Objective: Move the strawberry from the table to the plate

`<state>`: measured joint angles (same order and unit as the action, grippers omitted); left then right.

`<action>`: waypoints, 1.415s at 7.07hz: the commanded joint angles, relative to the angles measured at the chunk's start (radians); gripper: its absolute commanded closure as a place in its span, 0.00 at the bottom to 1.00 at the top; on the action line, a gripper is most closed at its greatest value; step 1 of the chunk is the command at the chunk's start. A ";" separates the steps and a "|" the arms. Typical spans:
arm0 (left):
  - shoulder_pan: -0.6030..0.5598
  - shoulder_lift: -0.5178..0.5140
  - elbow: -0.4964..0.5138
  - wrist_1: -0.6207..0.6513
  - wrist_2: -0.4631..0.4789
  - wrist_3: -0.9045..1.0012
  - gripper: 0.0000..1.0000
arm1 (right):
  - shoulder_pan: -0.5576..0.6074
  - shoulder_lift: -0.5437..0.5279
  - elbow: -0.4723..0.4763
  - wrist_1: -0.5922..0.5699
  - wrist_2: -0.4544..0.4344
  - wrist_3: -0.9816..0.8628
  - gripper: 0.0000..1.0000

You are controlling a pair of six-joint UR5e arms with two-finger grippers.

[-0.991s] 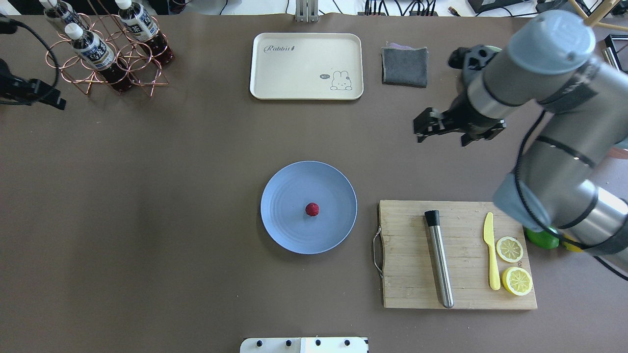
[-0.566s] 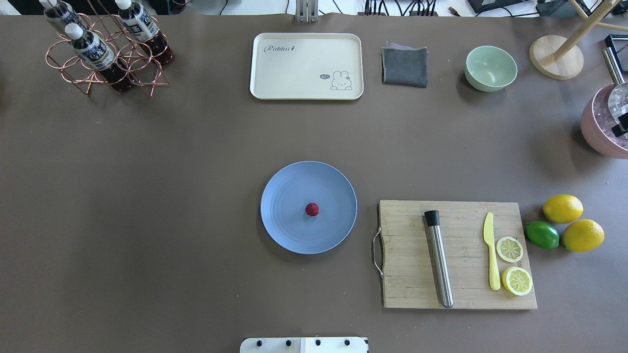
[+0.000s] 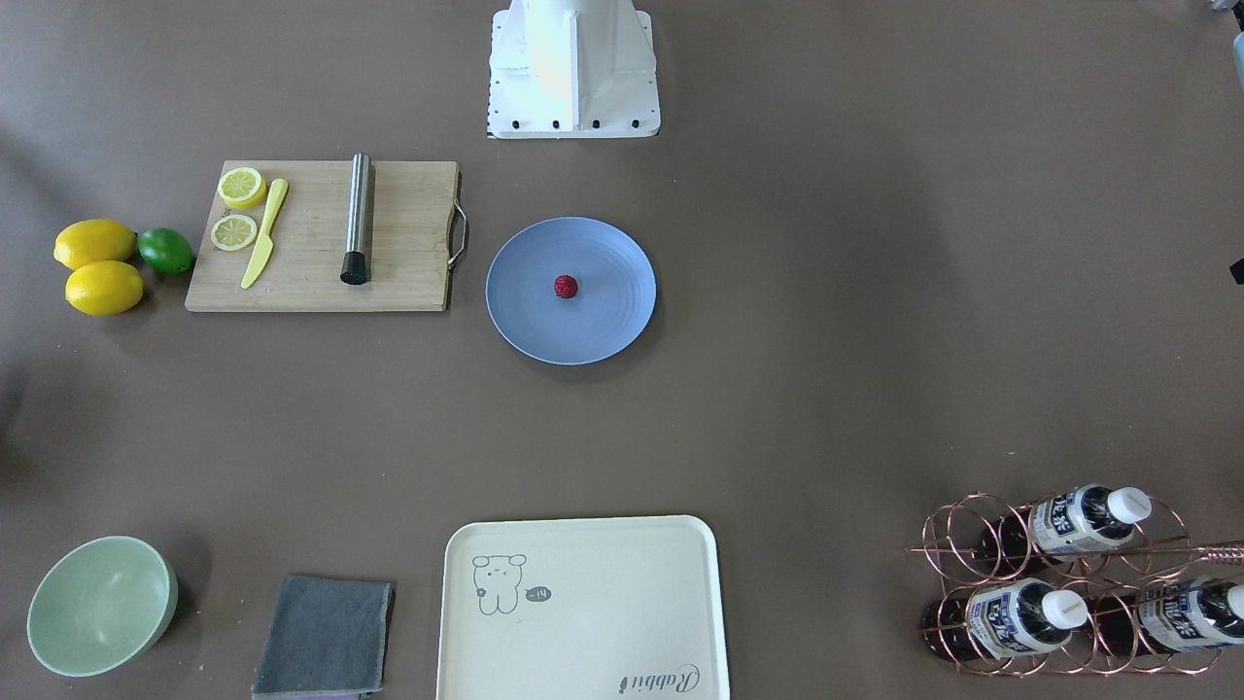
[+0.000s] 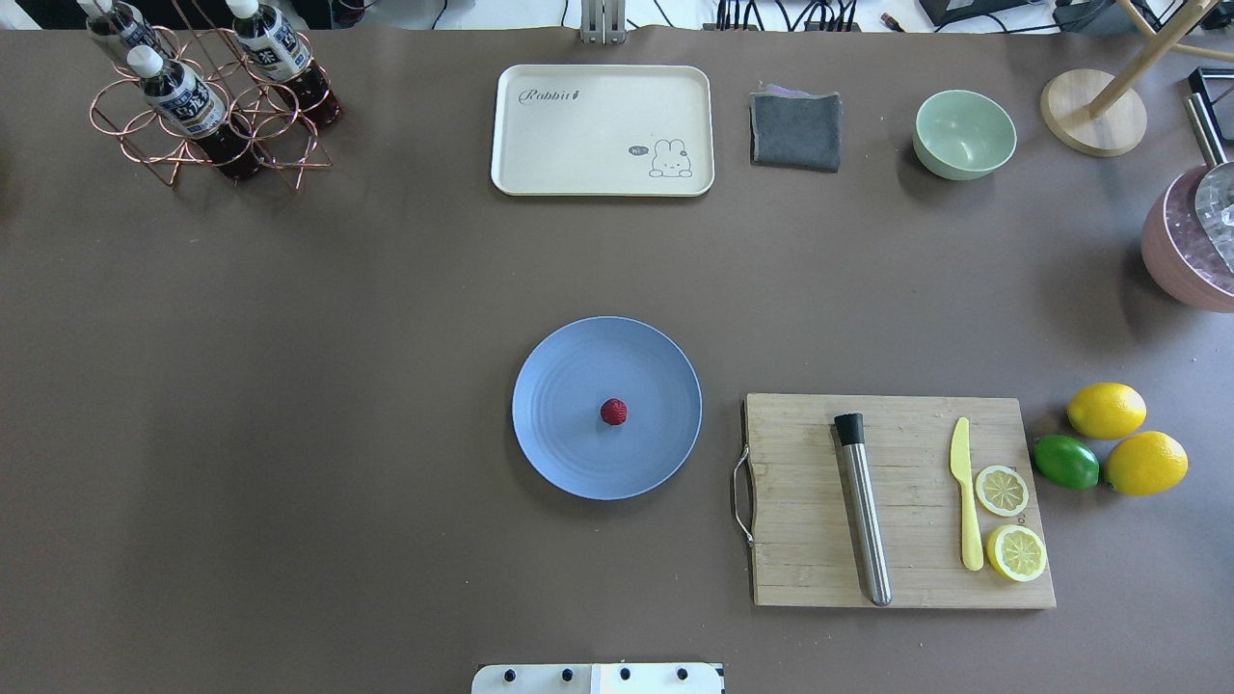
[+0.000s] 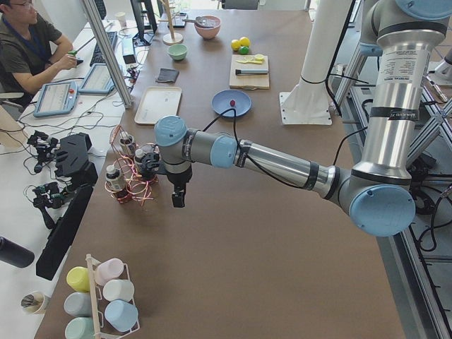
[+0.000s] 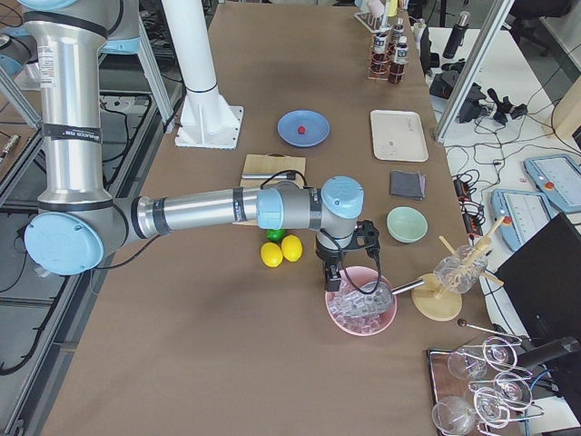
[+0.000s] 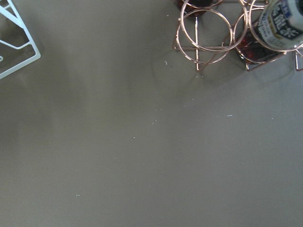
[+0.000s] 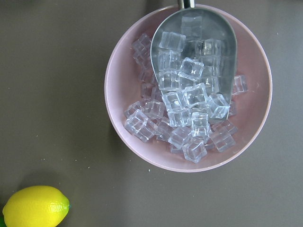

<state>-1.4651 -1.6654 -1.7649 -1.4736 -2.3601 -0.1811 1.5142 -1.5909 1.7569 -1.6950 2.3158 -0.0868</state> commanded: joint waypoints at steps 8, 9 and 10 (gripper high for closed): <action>-0.003 0.035 0.022 0.003 0.007 0.005 0.03 | 0.007 0.025 -0.040 0.000 0.008 0.002 0.00; -0.024 0.035 0.024 0.003 0.007 0.005 0.03 | 0.007 0.025 -0.040 -0.002 0.011 0.001 0.00; -0.037 0.035 0.024 0.004 0.008 0.005 0.03 | 0.007 0.025 -0.042 -0.002 0.010 0.001 0.00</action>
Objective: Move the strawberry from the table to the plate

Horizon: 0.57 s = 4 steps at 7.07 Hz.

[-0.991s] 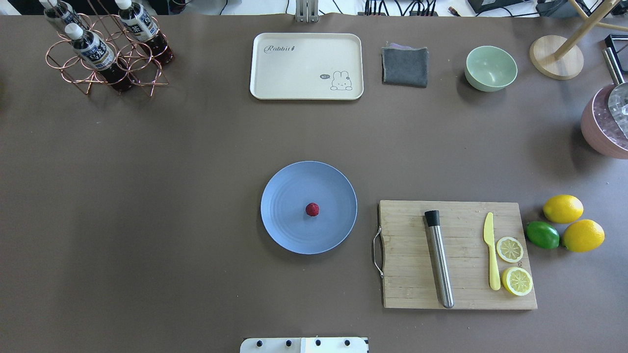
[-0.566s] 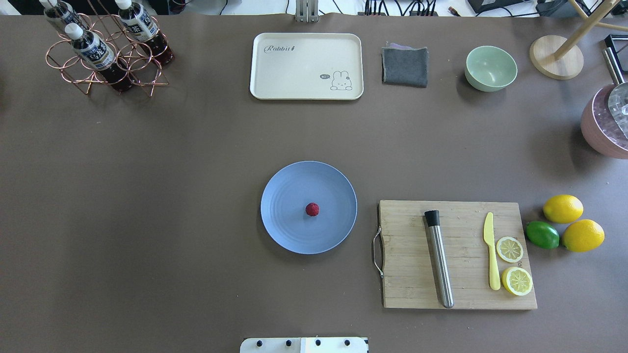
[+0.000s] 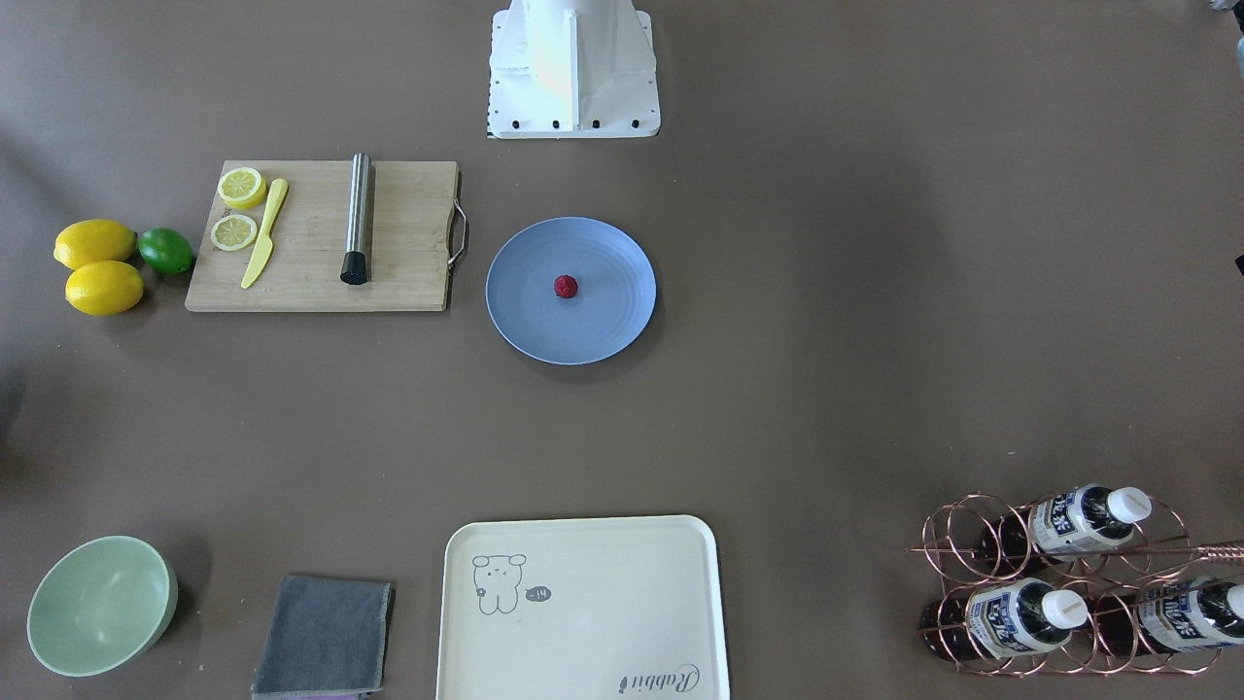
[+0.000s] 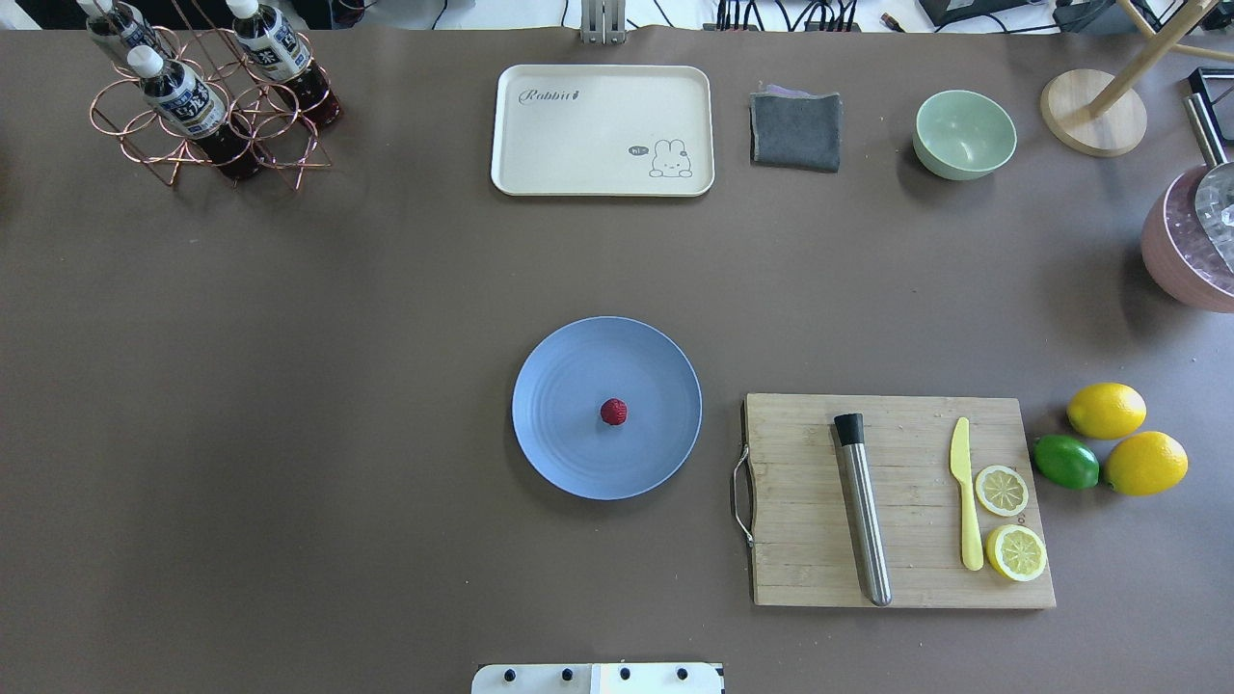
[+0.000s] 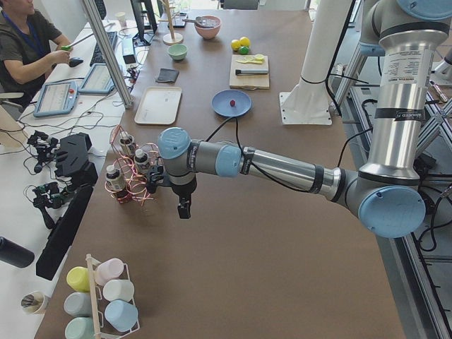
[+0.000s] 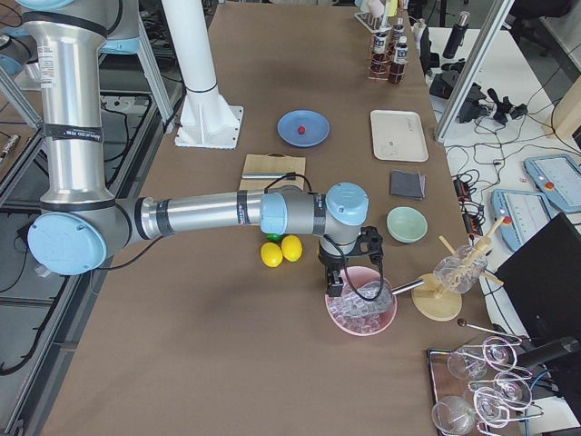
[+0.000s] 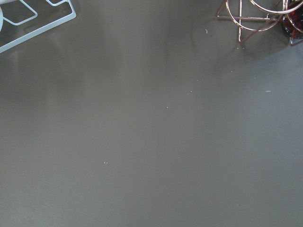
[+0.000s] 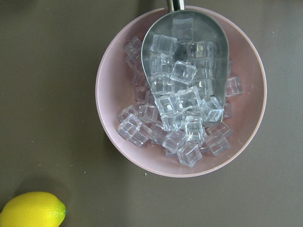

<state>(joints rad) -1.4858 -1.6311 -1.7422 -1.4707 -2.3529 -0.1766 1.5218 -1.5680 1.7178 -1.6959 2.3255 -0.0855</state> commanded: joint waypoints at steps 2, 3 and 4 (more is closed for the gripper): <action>-0.021 -0.013 0.021 0.000 0.001 0.002 0.03 | 0.000 0.005 -0.017 0.004 -0.003 0.003 0.00; -0.021 -0.013 0.020 0.000 0.000 0.000 0.03 | 0.000 0.002 -0.017 0.004 0.000 0.003 0.00; -0.022 -0.012 0.018 0.000 0.000 0.000 0.03 | 0.000 0.003 -0.014 0.002 0.000 0.004 0.00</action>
